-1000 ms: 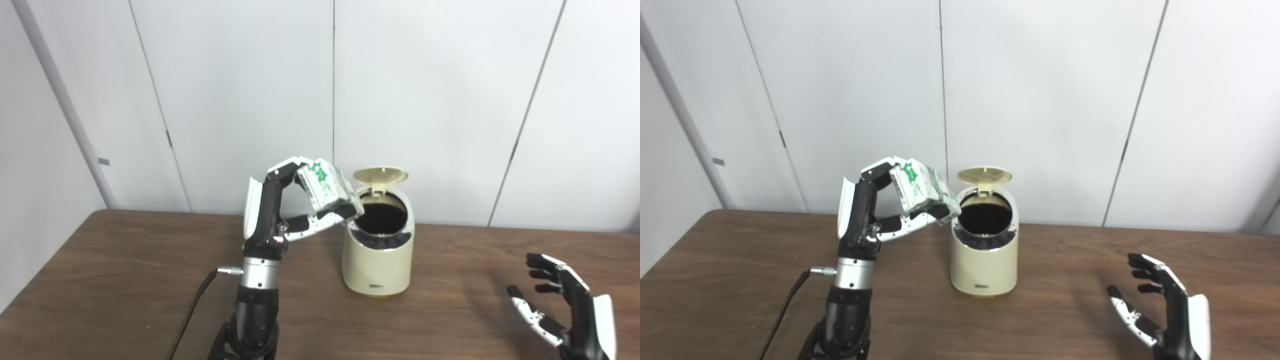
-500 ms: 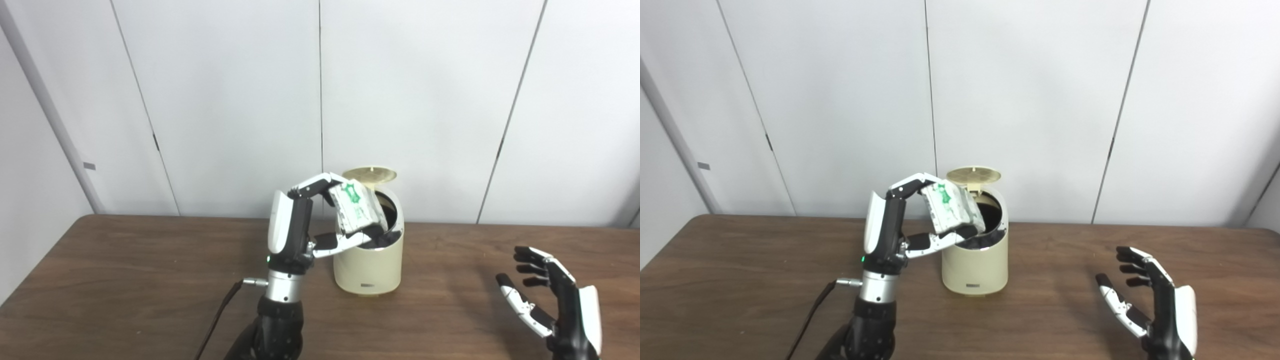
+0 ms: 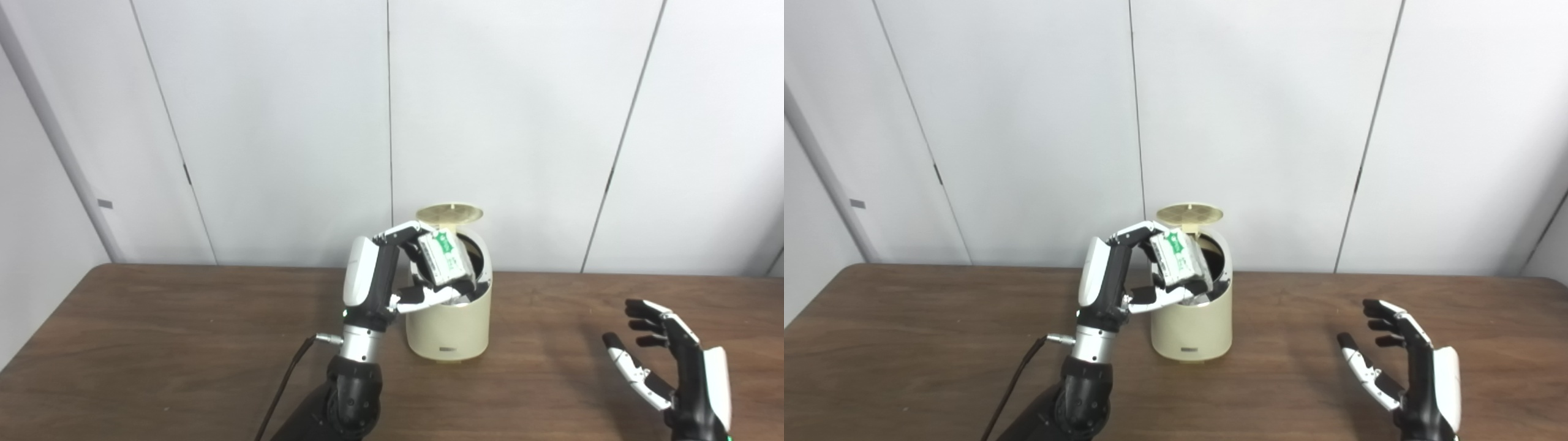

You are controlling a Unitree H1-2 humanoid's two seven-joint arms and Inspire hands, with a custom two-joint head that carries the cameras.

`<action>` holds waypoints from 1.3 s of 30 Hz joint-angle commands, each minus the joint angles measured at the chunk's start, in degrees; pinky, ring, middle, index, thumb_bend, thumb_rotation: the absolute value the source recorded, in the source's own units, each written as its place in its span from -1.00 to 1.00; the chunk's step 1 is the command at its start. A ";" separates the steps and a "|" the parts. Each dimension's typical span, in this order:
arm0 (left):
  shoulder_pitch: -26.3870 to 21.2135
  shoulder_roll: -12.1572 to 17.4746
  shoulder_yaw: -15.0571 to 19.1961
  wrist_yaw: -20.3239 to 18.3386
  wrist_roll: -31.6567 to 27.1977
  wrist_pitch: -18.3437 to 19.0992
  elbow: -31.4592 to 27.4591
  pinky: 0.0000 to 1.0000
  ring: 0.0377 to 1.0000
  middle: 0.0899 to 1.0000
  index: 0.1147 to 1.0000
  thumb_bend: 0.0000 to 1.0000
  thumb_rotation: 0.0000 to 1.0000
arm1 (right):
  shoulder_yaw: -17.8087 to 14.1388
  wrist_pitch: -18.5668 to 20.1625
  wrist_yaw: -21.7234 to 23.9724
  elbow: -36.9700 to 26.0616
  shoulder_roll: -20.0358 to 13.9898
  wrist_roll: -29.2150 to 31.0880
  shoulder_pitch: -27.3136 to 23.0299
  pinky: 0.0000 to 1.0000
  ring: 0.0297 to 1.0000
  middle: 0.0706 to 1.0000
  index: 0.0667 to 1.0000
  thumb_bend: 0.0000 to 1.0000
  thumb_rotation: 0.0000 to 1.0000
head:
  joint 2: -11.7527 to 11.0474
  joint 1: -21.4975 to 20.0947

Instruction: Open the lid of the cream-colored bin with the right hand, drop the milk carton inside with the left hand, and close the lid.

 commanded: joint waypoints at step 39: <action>-11.02 3.90 -11.45 15.16 0.80 -1.41 9.73 -0.31 -0.13 -0.10 -0.22 0.01 -1.00 | 1.90 2.19 0.12 0.34 3.92 0.20 2.83 0.15 0.33 0.36 0.38 -0.47 -0.40 | 0.19 -0.95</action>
